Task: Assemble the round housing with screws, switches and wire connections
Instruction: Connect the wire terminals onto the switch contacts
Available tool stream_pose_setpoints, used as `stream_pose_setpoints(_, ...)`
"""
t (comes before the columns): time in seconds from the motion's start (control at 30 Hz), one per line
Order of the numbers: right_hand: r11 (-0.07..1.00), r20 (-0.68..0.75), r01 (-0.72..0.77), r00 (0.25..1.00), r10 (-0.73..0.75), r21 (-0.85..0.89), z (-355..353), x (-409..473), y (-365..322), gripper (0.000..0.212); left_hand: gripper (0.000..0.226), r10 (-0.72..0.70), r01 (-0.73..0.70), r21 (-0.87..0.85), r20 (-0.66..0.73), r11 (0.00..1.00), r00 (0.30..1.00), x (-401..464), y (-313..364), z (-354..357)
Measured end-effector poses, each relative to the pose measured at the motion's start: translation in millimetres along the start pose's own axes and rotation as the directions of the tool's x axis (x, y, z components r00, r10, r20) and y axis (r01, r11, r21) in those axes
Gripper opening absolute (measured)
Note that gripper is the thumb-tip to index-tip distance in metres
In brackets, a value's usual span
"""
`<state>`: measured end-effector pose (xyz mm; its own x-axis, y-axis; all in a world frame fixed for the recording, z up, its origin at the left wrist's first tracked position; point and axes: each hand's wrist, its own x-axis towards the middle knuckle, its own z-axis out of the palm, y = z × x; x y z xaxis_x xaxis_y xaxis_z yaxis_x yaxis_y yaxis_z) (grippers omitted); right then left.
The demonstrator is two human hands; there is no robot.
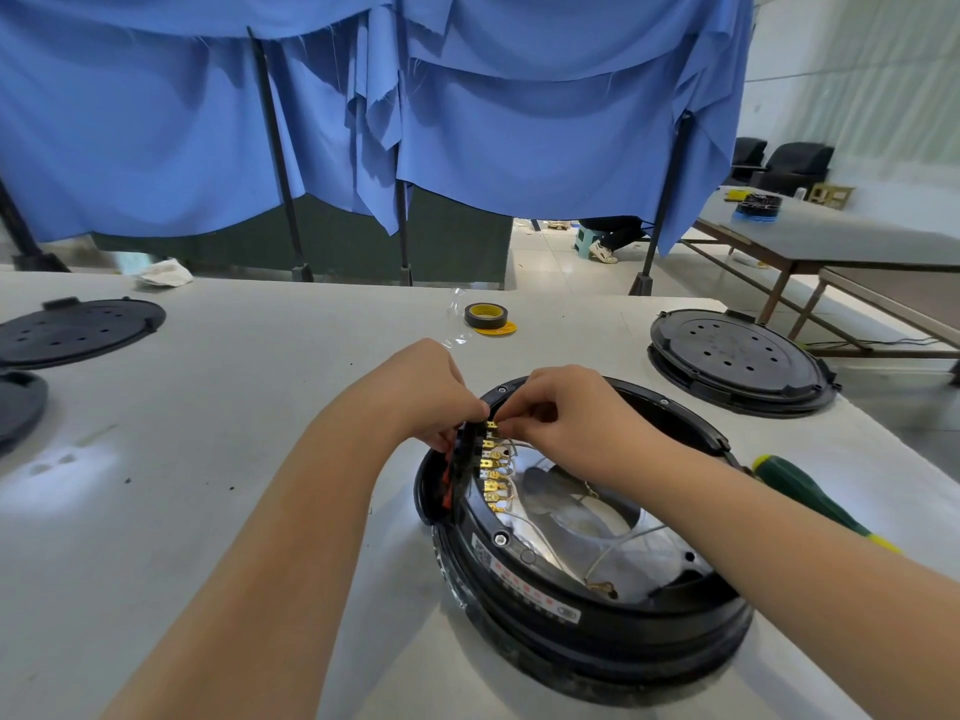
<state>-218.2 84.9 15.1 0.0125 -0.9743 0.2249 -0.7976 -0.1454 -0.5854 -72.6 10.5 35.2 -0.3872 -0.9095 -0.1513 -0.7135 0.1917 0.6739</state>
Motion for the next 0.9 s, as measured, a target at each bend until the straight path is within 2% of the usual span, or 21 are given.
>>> stream_pose_setpoints(0.9,0.996,-0.019,0.033,0.999,-0.035,-0.078,4.4,0.5,-0.4,0.012,0.024,-0.001,0.001,0.008,-0.003,1.000,1.000,-2.5,1.0,-0.3)
